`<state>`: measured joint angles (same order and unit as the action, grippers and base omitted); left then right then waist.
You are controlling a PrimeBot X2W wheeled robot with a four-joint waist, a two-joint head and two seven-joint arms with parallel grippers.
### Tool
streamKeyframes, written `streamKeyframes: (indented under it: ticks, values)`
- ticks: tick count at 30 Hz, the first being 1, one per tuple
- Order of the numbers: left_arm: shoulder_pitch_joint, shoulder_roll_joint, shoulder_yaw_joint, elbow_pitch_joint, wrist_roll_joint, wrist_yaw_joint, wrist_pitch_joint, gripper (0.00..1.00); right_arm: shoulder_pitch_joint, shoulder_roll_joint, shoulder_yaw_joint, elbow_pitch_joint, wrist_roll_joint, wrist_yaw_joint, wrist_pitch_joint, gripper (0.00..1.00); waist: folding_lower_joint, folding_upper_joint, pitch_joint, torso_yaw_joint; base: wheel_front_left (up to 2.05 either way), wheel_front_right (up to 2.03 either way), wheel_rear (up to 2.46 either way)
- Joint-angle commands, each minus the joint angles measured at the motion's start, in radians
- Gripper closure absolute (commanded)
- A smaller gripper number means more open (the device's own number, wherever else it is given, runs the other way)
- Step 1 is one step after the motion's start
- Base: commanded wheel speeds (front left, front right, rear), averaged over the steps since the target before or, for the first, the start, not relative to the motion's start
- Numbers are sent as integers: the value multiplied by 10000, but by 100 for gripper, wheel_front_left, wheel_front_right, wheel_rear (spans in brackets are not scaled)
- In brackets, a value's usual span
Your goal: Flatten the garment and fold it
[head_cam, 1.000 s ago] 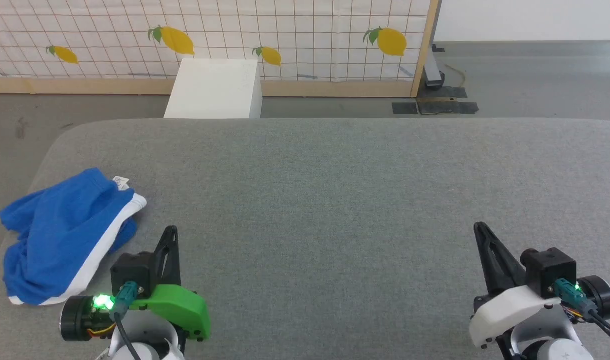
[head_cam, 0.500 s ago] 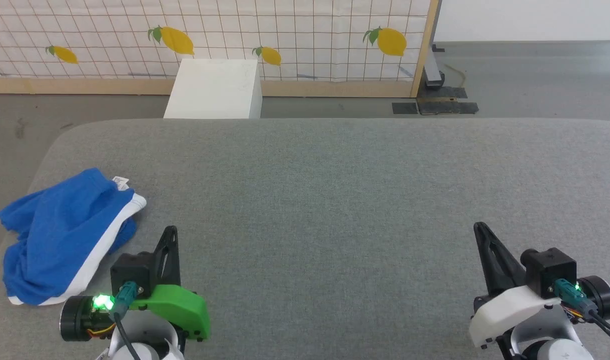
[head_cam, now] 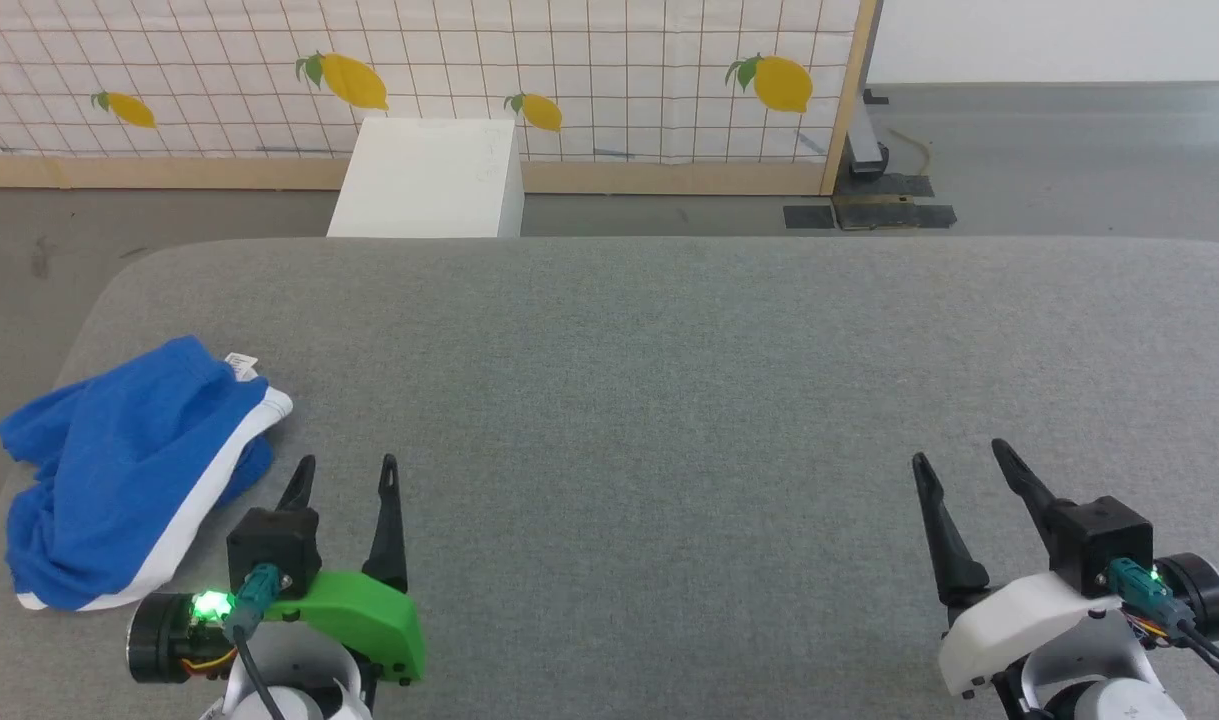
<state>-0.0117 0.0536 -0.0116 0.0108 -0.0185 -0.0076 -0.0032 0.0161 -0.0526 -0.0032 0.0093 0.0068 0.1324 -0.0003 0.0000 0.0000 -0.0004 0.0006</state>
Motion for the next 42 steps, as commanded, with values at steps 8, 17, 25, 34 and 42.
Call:
streamKeyframes:
  ticks: [8,17,25,34,42]
  values:
    - [-198,0,-149,304,-140,105,-250,0,-143,3,-52,168,31,-2,-197,0,0,0,-5,140,0,0,0]
    - [-327,40,-227,551,-299,183,-448,0,-220,4,-23,267,58,-3,-334,0,0,0,9,567,0,0,0]
    - [-399,96,-252,696,-457,249,-617,0,-324,6,1,301,85,-4,-425,0,0,0,50,1153,0,0,0]
    - [-471,129,-274,824,-625,329,-801,0,-417,8,-56,354,125,-5,-510,0,0,0,104,1960,0,0,0]
    - [-460,185,-241,954,-780,421,-970,0,-510,9,-33,394,157,-6,-583,0,0,0,129,2578,0,0,0]
